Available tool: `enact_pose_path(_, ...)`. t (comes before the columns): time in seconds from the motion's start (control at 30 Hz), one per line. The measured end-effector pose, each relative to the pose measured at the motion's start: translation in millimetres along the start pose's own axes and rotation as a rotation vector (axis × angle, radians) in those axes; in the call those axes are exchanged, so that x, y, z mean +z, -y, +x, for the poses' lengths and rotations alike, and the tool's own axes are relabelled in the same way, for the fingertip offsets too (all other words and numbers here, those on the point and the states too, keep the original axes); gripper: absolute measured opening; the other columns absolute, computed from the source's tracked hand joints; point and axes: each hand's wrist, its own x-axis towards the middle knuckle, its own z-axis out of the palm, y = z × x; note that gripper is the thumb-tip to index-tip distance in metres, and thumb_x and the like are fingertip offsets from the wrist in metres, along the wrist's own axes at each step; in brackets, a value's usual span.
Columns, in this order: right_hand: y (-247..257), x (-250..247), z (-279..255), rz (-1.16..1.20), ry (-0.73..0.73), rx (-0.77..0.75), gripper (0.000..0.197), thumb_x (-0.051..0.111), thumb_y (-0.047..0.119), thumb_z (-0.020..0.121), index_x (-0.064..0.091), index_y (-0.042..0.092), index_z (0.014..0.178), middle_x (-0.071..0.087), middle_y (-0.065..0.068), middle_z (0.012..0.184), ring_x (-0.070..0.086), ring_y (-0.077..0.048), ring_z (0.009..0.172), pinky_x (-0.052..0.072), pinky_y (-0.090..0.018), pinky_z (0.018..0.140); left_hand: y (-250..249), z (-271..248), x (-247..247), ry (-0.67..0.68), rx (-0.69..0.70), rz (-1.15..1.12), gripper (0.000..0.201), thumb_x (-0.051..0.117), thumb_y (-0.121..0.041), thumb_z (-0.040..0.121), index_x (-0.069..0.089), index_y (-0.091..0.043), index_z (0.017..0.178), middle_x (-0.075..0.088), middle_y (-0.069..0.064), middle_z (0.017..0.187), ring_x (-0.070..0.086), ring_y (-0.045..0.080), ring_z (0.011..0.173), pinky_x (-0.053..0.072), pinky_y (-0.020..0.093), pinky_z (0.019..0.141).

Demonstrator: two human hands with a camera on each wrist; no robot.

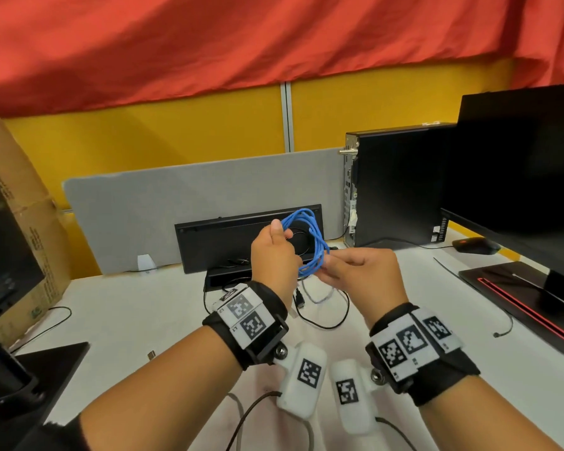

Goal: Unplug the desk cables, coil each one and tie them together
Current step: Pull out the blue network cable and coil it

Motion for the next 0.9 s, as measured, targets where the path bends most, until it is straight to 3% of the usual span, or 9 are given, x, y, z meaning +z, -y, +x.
enact_pose_path(0.07, -1.1, 6.2, -3.1, 0.195, 0.036, 0.069, 0.01, 0.065, -0.004, 0.085, 0.074, -0.005, 0.087, 0.075, -0.018, 0.084, 0.074, -0.027, 0.081, 0.059, -0.026, 0.071, 0.5, -2.1, 4.1, 0.0, 0.022, -0.009, 0.038, 0.03, -0.032, 0.105, 0.049, -0.014, 0.078, 0.036, -0.003, 0.057, 0.03, 0.003, 0.032, 0.031, 0.025, 0.045)
enact_pose_path(0.2, 1.8, 5.0, -3.3, 0.309, 0.18, 0.115, 0.021, 0.051, -0.003, 0.092, 0.072, -0.003, 0.097, 0.074, -0.019, 0.097, 0.071, -0.028, 0.095, 0.057, -0.032, 0.088, 0.8, 3.4, 4.0, -0.015, 0.088, 0.028, 0.037, 0.031, -0.031, 0.104, 0.048, -0.016, 0.076, 0.036, -0.002, 0.061, 0.034, 0.013, 0.046, 0.033, 0.029, 0.053)
enact_pose_path(0.3, 7.8, 1.4, -2.5, 0.205, 0.257, 0.087, 0.018, 0.059, 0.007, 0.091, 0.073, 0.002, 0.1, 0.074, -0.016, 0.1, 0.07, -0.025, 0.1, 0.054, -0.031, 0.093, 4.4, 6.9, 0.4, 0.012, 0.152, 0.099, 0.037, 0.03, -0.031, 0.105, 0.048, -0.018, 0.076, 0.037, -0.002, 0.06, 0.036, 0.013, 0.049, 0.036, 0.029, 0.054)
enact_pose_path(0.4, 10.1, 0.2, -0.7, 0.151, 0.194, 0.064, 0.022, 0.068, 0.007, 0.085, 0.071, 0.005, 0.107, 0.075, -0.012, 0.097, 0.071, -0.022, 0.096, 0.054, -0.026, 0.086, 6.8, 4.6, -1.0, 0.091, 0.2, 0.144, 0.036, 0.031, -0.03, 0.105, 0.05, -0.018, 0.076, 0.043, -0.005, 0.061, 0.044, 0.006, 0.047, 0.046, 0.032, 0.053)
enact_pose_path(0.47, 12.3, -1.4, 1.1, 0.203, 0.165, 0.106, 0.025, 0.066, 0.001, 0.085, 0.067, 0.001, 0.11, 0.075, -0.016, 0.095, 0.072, -0.027, 0.093, 0.056, -0.03, 0.086, 7.2, 3.4, -3.5, 0.176, 0.175, 0.12, 0.035, 0.033, -0.028, 0.105, 0.051, -0.016, 0.077, 0.048, -0.004, 0.062, 0.049, 0.003, 0.047, 0.051, 0.037, 0.058)
enact_pose_path(0.63, 24.7, -10.2, 9.8, 0.487, 0.198, 0.206, 0.022, 0.045, -0.001, 0.097, 0.056, -0.009, 0.113, 0.066, -0.018, 0.077, 0.07, -0.025, 0.07, 0.058, -0.031, 0.068, 2.9, 6.5, -17.8, 0.463, 0.091, 0.145, 0.026, 0.041, -0.016, 0.102, 0.058, -0.011, 0.083, 0.049, -0.003, 0.058, 0.047, 0.015, 0.06, 0.045, 0.043, 0.072)
enact_pose_path(0.73, 30.2, -8.5, 11.4, 0.505, 0.271, 0.207, 0.02, 0.047, 0.001, 0.096, 0.063, -0.006, 0.105, 0.061, -0.02, 0.076, 0.065, -0.029, 0.073, 0.059, -0.039, 0.073, -3.8, 7.1, -21.9, 0.55, 0.038, 0.153, 0.021, 0.044, -0.014, 0.102, 0.06, -0.011, 0.088, 0.055, 0.0, 0.064, 0.053, 0.026, 0.075, 0.052, 0.05, 0.086)
enact_pose_path(0.8, 31.4, -5.7, 11.8, 0.389, 0.311, 0.158, 0.022, 0.051, -0.011, 0.088, 0.066, 0.001, 0.099, 0.065, -0.006, 0.064, 0.065, -0.02, 0.065, 0.058, -0.031, 0.068, -7.2, 7.9, -22.6, 0.55, 0.018, 0.149, 0.02, 0.046, -0.012, 0.101, 0.06, -0.009, 0.089, 0.058, 0.004, 0.067, 0.057, 0.03, 0.08, 0.054, 0.052, 0.09)
enact_pose_path(0.9, 28.5, -7.1, 17.3, 0.046, 0.249, 0.072, 0.047, 0.051, -0.023, 0.079, 0.056, 0.007, 0.115, 0.062, 0.014, 0.055, 0.063, -0.001, 0.057, 0.054, -0.02, 0.061, -10.2, 12.1, -21.1, 0.503, 0.016, 0.146, 0.017, 0.048, -0.011, 0.1, 0.062, -0.005, 0.092, 0.065, 0.009, 0.073, 0.067, 0.028, 0.079, 0.056, 0.051, 0.087)
